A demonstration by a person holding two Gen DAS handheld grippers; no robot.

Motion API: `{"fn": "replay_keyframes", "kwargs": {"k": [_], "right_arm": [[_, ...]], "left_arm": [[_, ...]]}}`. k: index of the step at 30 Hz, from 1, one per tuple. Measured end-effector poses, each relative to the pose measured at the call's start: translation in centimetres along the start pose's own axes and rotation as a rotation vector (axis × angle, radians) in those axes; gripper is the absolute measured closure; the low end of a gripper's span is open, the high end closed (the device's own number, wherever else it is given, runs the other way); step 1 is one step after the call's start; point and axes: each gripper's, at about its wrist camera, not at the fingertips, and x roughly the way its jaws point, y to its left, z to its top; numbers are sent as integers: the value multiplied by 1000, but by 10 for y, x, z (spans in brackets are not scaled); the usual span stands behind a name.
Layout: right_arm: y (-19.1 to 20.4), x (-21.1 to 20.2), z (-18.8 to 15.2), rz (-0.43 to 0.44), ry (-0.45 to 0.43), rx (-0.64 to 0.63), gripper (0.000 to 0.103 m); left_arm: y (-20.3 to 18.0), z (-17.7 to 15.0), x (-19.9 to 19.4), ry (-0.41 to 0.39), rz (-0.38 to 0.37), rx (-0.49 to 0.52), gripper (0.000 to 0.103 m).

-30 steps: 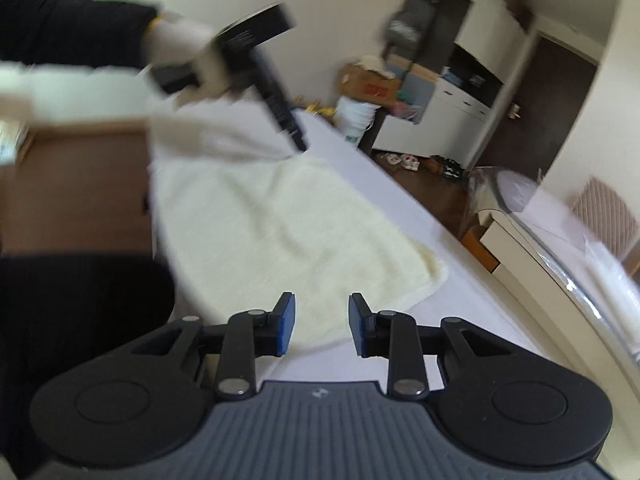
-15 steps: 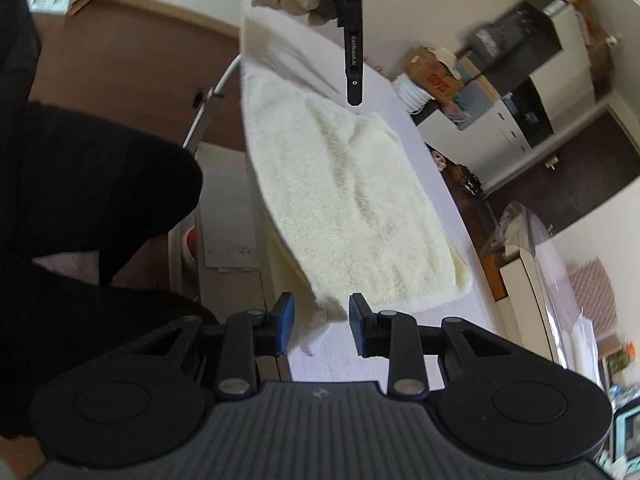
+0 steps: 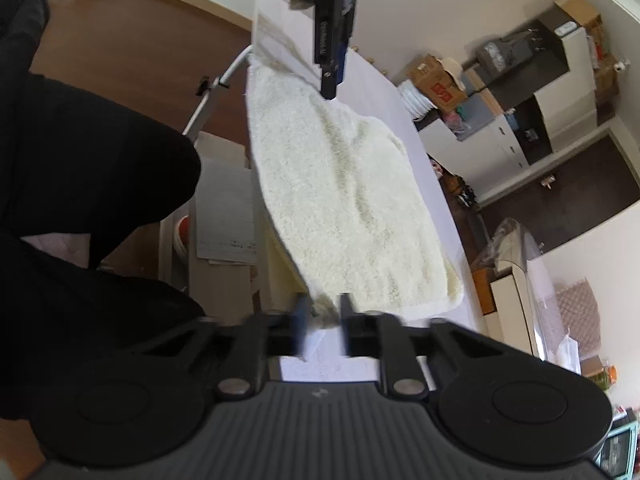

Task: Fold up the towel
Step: 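Grasp one towel corner with the left gripper and another with the right, then lift the corner with the right gripper and fold it diagonally over toward the left gripper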

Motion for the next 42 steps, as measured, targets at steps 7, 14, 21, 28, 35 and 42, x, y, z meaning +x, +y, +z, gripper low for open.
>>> {"fn": "replay_keyframes", "kwargs": {"k": [7,14,21,28,35,42], "right_arm": [[1,-10,-1,-13,-5,25,95],[5,-35,-2,-44,17,51,96],[-5,-37,3,-70,23,23,96],[-19,-30,10,-90,7,1,96],[-29,-23,19,-112,-21,-12,96],[-35,-18,26,-126,-31,-22,96]], "left_arm": [[7,31,26,-51,21,-47,61],[-12,28,41,-11,12,52,62],[-6,27,22,-44,-5,31,61],[-28,1,-17,-35,-179,114,61],[-53,-40,-42,-23,-231,257,61],[-71,-79,-72,-85,-270,453,62]]}}
